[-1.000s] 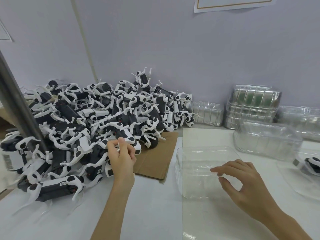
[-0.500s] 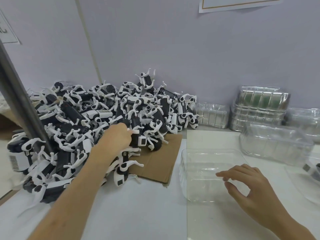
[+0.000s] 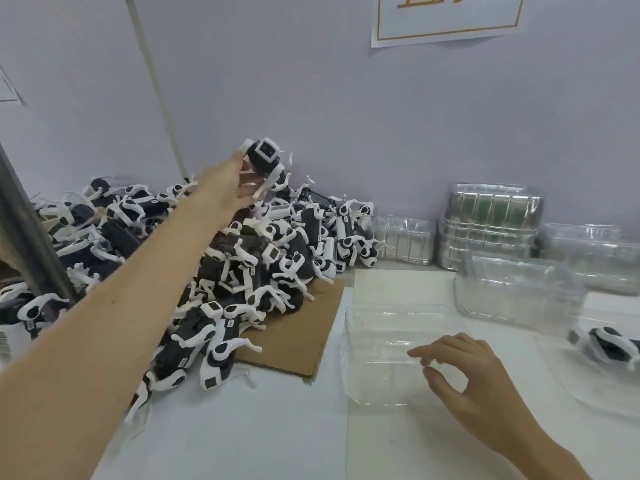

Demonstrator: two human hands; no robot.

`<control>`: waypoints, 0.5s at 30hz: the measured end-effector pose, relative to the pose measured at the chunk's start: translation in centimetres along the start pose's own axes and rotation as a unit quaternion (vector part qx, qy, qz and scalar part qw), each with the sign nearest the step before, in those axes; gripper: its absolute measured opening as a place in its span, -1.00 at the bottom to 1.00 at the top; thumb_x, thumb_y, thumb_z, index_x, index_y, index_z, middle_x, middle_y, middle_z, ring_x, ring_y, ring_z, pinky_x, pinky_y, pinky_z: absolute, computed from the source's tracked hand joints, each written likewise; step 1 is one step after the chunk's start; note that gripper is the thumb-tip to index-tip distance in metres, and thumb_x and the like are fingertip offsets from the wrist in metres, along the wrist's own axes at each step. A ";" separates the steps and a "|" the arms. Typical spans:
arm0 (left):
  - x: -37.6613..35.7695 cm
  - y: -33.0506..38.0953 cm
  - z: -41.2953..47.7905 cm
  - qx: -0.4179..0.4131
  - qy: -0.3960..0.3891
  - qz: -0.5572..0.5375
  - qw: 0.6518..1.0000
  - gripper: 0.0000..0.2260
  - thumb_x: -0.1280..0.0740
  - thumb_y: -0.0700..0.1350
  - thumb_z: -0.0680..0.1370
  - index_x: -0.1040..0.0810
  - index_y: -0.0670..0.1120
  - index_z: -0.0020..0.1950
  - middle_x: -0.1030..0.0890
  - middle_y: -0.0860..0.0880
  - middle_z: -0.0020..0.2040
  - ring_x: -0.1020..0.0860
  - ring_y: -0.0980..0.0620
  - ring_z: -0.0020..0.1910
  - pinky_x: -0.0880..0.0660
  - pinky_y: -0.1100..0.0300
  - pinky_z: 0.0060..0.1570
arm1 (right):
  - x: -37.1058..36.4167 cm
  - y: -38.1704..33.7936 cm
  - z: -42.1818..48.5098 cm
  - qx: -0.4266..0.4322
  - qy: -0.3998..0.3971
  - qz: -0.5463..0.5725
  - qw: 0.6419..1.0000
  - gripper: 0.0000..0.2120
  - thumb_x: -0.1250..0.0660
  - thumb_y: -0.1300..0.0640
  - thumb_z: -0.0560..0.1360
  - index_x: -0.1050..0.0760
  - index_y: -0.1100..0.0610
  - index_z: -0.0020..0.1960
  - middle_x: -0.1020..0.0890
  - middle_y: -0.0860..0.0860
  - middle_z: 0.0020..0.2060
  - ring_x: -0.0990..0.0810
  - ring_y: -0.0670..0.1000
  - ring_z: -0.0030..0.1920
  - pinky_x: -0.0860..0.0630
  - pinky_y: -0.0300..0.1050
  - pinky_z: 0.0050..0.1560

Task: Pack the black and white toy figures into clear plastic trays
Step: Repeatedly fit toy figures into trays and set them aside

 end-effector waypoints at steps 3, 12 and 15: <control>-1.8 -2.1 -2.2 0.024 -0.039 -0.032 0.998 -0.66 -0.13 0.01 0.70 -0.47 -0.25 0.20 -0.65 -0.26 0.15 -0.67 -0.17 0.08 -0.61 -0.03 0.12 | 0.1 0.3 0.0 -0.003 0.001 -0.003 1.000 -0.71 -0.36 0.14 0.42 -0.61 -0.23 0.02 -0.61 -0.27 -0.12 -0.54 -0.20 -0.01 -0.27 -0.32 0.14; -4.9 -8.8 -9.9 0.204 -0.186 -0.208 0.939 -0.73 -0.14 -0.09 0.68 -0.51 -0.22 -0.07 -0.68 -0.29 0.03 -0.71 -0.19 -0.09 -0.67 0.11 -0.23 | 1.4 -0.1 0.6 -0.004 0.103 0.031 0.994 -0.51 -0.31 -0.17 0.50 -0.35 -0.18 0.41 -0.43 -0.25 0.27 -0.53 -0.13 0.22 -0.38 -0.15 0.21; -6.1 -11.0 -11.4 0.254 -0.242 -0.187 0.918 -0.76 -0.20 -0.08 0.62 -0.48 -0.25 -0.03 -0.66 -0.36 0.02 -0.71 -0.19 -0.12 -0.66 0.12 -0.26 | 1.7 0.1 0.7 0.003 0.123 0.064 0.990 -0.28 -0.42 -0.17 0.44 -0.21 -0.14 0.51 -0.37 -0.16 0.39 -0.48 -0.18 0.32 -0.43 -0.24 0.22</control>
Point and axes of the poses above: each hand's wrist, its own z-axis towards the middle knuckle, its own x-axis out of the back of the hand, y = z × x, the point moved 2 cm from there along z, towards the middle knuckle
